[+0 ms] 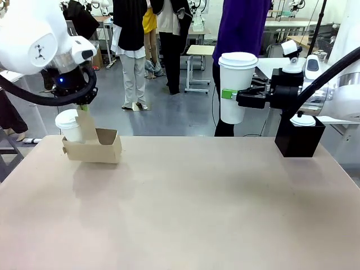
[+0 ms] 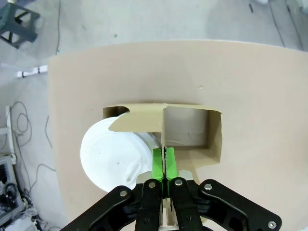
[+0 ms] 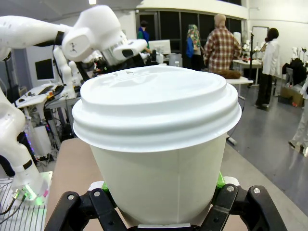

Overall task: Pour a drink into a cup and package it in a carrier.
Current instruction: Position the Cup Carrier in the center of the table.

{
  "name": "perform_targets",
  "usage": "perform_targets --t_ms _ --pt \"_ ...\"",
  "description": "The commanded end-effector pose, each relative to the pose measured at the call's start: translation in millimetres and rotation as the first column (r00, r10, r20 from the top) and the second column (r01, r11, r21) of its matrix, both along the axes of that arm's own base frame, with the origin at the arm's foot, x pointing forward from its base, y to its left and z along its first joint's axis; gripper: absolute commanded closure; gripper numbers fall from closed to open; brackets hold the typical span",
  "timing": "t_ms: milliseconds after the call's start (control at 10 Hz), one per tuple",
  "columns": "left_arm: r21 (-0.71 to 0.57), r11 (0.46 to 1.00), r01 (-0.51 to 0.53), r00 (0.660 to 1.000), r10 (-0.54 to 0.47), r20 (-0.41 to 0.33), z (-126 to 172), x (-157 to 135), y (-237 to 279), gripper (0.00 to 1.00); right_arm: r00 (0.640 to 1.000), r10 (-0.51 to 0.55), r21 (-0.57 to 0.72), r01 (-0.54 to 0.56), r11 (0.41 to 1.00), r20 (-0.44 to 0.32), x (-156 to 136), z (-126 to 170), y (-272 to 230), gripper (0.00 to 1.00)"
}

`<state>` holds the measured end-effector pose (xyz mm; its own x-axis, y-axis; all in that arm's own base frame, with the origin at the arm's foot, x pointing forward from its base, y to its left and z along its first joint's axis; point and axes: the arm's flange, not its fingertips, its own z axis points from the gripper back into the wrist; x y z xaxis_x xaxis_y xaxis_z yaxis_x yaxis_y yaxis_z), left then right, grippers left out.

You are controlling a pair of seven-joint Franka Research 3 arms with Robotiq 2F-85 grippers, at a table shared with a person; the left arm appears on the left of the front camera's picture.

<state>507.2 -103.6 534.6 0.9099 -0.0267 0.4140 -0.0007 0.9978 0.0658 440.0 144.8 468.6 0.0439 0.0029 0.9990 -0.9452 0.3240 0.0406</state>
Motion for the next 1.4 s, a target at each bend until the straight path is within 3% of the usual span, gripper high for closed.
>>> perform_targets --t_ms 0,200,400,900,1300 --pt "-0.001 0.998 -0.059 0.998 0.059 0.038 28 -38 -29 0.98 1.0 -0.004 -0.003 0.004 1.0 0.006 1 4 2 0.2" --pt "-0.02 0.998 -0.062 0.996 0.063 0.056 50 -77 -76 0.98 1.0 -0.004 -0.003 0.004 1.0 0.006 1 4 2 0.2" --pt "-0.044 0.996 -0.075 0.996 0.077 0.047 44 -113 -128 0.98 1.0 -0.004 -0.003 0.004 1.0 0.006 1 4 2 0.2" --pt "-0.046 0.998 0.042 0.999 -0.041 0.027 -30 -193 -243 0.98 1.0 -0.004 -0.003 0.004 1.0 0.006 1 4 2 0.2" --pt "-0.003 0.999 0.039 0.999 -0.039 -0.003 -69 -214 -280 0.98 1.0 -0.004 -0.003 0.004 1.0 0.006 1 4 2 0.2"
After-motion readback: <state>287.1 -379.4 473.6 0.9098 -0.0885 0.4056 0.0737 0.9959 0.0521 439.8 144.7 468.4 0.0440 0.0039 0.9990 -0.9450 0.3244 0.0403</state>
